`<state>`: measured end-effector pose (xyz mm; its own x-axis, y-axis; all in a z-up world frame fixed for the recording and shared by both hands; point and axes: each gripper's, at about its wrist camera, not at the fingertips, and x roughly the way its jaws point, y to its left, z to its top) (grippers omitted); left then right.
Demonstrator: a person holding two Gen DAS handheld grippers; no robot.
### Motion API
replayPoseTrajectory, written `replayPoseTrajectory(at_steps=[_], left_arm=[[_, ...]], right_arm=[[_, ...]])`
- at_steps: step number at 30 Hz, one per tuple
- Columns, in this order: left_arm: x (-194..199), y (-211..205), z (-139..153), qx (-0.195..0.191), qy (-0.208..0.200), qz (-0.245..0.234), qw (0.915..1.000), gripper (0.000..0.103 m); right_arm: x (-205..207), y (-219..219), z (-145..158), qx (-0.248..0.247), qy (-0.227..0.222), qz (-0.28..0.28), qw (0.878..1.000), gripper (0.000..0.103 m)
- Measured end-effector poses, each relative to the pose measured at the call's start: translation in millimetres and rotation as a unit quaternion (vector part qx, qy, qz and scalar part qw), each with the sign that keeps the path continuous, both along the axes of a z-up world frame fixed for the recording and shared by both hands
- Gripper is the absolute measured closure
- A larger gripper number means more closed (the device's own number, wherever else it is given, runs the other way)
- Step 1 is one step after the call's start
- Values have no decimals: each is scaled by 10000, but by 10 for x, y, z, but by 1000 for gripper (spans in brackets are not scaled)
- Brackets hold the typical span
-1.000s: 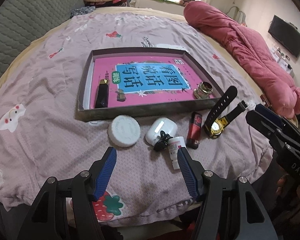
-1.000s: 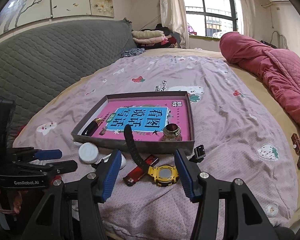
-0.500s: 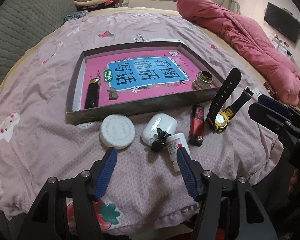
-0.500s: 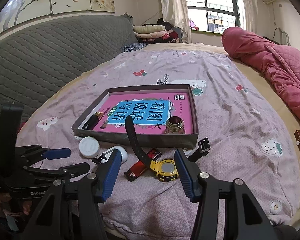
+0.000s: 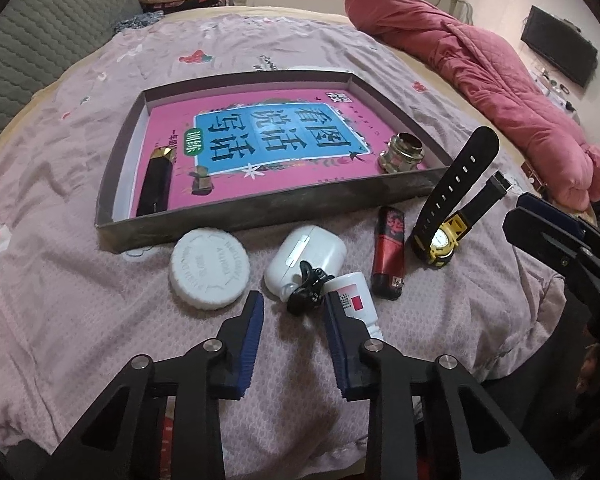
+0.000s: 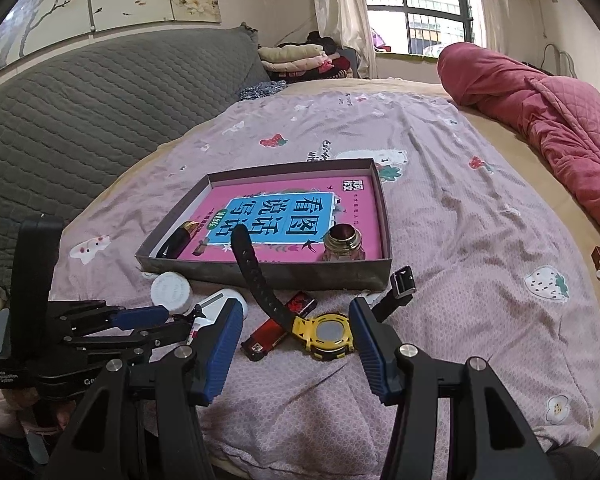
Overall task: Organize rigid objects
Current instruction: 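Close the left tool on the black claw clip while the right tool grasps the yellow-faced watch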
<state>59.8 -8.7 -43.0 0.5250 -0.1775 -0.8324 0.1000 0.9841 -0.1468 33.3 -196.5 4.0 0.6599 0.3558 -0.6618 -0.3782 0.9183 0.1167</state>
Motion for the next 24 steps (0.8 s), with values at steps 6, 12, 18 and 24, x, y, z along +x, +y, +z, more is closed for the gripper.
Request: replayPoseTrajectory(at_steps=[6, 12, 18, 24], left_arm=[[86, -30, -31, -35, 23, -36, 10000, 77], [139, -54, -61, -77, 44, -86, 9999, 82], [155, -96, -52, -18, -34, -162, 9999, 82], [153, -70, -47, -97, -67, -149, 9998, 83]], right_arm=[[38, -41, -31, 43, 55, -58, 10000, 48], [109, -111, -80, 86, 151, -191, 9997, 48], [228, -162, -202, 81, 380, -318, 9987, 48], [348, -242, -301, 55, 482, -549, 9973, 48]])
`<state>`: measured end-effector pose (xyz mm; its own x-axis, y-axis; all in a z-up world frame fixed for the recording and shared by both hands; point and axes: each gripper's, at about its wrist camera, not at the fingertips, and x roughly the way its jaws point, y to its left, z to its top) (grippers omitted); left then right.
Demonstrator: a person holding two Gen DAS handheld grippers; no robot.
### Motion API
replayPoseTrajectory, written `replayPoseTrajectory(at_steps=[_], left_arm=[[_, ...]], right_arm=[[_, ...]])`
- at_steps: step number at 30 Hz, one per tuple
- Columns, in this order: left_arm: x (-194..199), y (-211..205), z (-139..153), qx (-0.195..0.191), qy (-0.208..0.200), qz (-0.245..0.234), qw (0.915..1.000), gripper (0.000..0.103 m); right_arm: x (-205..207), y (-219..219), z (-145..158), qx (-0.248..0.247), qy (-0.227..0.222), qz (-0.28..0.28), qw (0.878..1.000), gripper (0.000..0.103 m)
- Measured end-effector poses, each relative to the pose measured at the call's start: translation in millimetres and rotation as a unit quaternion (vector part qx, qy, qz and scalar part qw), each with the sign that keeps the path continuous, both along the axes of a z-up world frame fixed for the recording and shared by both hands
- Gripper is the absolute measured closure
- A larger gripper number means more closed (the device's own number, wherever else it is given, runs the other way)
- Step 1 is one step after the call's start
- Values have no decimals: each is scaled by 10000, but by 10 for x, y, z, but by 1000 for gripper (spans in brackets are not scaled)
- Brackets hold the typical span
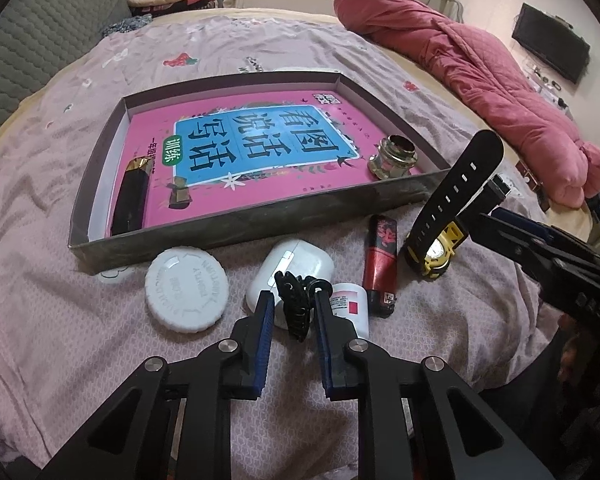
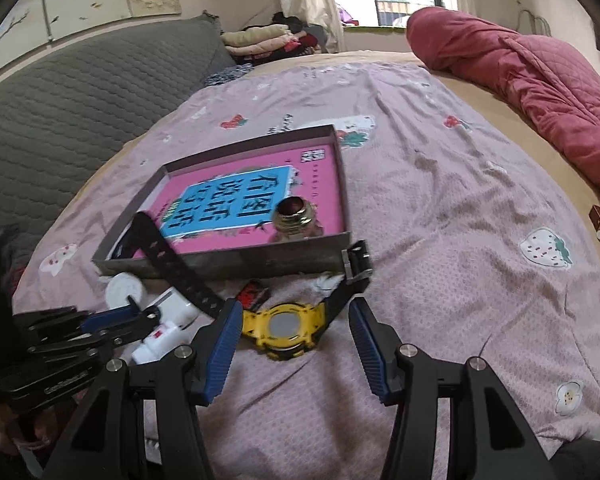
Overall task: Organize rigid objects
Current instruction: 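Close the left tool on the black claw clip while the right tool grasps the yellow-faced watch, then lift the claw clip with the left tool while the right tool lifts the watch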
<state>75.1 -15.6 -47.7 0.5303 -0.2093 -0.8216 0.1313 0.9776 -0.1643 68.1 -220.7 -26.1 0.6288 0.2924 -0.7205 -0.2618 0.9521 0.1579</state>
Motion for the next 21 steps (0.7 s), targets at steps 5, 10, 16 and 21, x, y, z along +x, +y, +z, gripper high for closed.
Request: replayPoseTrajectory(at_steps=[5, 10, 16, 21], left_arm=[[16, 50, -9, -124, 10, 58, 9999, 83], [35, 99, -17, -247, 22, 135, 9996, 83], [44, 128, -22, -307, 27, 185, 9994, 83], [37, 149, -19, -347, 16, 229, 9991, 83]], right_arm=[[102, -151, -58, 102, 77, -315, 9994, 48], [185, -249, -107, 249, 153, -442, 9986, 60], [223, -193, -130, 232, 161, -276, 9992, 91], [195, -125, -93, 187, -1, -89, 9998, 98]])
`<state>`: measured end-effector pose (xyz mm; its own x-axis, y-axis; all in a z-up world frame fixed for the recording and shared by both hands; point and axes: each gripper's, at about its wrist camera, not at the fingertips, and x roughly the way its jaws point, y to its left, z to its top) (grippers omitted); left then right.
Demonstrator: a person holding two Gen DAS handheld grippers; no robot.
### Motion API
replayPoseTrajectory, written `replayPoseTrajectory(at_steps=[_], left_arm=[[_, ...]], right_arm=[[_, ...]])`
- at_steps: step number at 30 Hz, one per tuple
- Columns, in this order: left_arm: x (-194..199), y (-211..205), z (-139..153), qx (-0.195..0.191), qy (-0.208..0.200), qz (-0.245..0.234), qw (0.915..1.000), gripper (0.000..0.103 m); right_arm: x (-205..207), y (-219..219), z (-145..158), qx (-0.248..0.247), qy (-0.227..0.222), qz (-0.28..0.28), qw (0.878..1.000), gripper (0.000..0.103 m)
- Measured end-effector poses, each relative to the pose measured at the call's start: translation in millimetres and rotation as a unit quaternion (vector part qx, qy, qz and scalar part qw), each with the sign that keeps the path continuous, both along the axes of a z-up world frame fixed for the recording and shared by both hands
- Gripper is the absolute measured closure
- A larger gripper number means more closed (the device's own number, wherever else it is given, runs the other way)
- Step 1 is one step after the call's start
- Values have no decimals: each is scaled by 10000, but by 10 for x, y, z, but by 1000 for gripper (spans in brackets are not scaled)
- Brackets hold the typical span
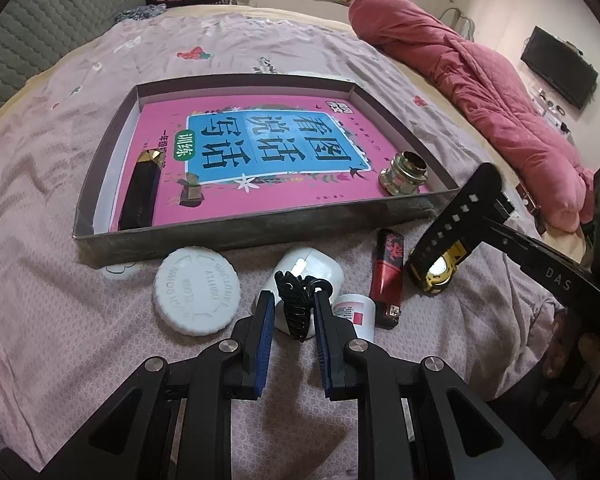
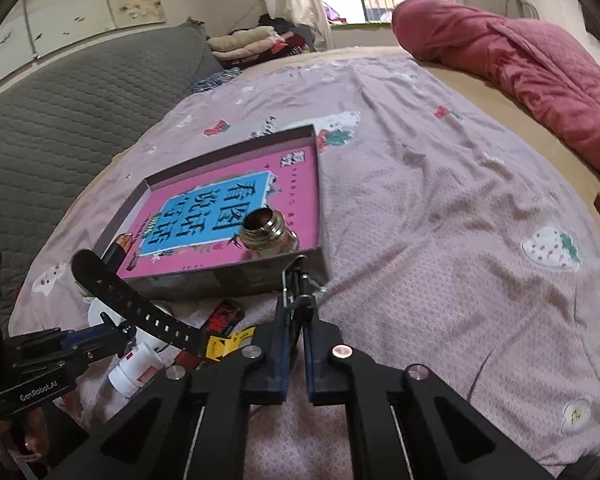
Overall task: Organize rigid objects
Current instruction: 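Lift the claw clip with the left tool while the right tool lifts the watch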
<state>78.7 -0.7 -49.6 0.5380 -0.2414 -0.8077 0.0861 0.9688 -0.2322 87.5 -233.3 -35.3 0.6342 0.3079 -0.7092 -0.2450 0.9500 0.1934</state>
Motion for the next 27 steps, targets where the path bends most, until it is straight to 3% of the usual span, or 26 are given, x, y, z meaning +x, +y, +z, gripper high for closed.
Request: replayPoseTrajectory(at_steps=[27], left_arm=[[-35, 177, 206, -254, -308, 284, 9988, 83]], right_arm=[[-70, 83, 159, 187, -308, 373, 9987, 99]])
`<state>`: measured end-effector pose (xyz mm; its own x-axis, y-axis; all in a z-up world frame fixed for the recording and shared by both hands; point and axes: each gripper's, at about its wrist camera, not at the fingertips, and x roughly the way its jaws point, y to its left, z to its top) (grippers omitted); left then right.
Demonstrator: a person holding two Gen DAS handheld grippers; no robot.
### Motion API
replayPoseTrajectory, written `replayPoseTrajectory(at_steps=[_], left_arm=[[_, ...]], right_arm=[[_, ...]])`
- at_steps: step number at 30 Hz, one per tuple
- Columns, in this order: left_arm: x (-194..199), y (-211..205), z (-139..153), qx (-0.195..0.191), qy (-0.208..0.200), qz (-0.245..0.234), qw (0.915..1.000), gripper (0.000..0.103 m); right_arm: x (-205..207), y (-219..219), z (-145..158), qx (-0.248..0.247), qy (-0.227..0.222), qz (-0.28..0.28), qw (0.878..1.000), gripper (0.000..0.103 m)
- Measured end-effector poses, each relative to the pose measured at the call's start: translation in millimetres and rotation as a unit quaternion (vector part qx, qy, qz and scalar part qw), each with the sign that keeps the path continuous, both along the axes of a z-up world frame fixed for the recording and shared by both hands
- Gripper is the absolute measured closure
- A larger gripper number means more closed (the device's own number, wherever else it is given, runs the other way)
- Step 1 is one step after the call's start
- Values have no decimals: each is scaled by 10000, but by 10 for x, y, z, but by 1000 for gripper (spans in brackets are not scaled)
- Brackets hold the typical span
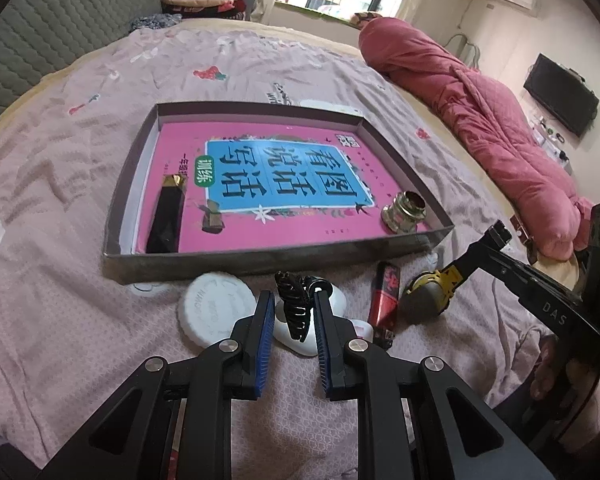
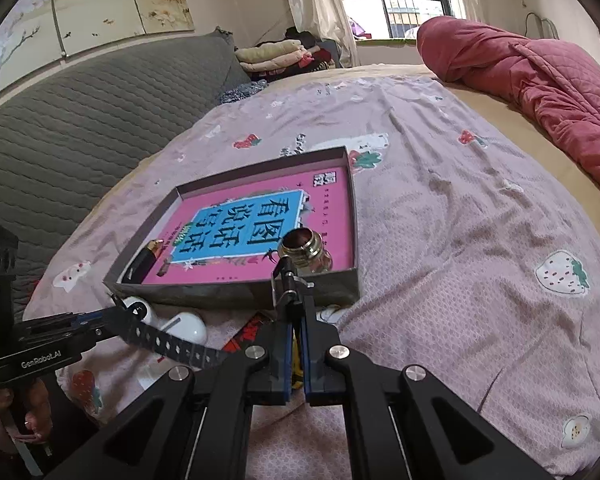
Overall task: Organize rigid objects
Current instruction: 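Lift the claw clip with the left tool while the right tool lifts the watch, then carry the clip and watch over the tray and lower them onto the book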
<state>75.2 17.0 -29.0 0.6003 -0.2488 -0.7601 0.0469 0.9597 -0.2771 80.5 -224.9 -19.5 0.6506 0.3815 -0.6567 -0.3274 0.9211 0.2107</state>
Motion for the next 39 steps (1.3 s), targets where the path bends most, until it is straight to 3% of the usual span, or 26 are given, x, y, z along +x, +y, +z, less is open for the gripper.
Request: replayPoseTrajectory(at_steps=[16, 39], left_arm=[[30, 183, 184, -29, -218, 266, 9994, 83], [139, 360, 294, 33, -389, 580, 9976, 83]], right_arm=[[-133, 194, 421, 257, -737, 376, 9962, 99], [139, 257, 531, 710, -934, 240, 9928, 99]])
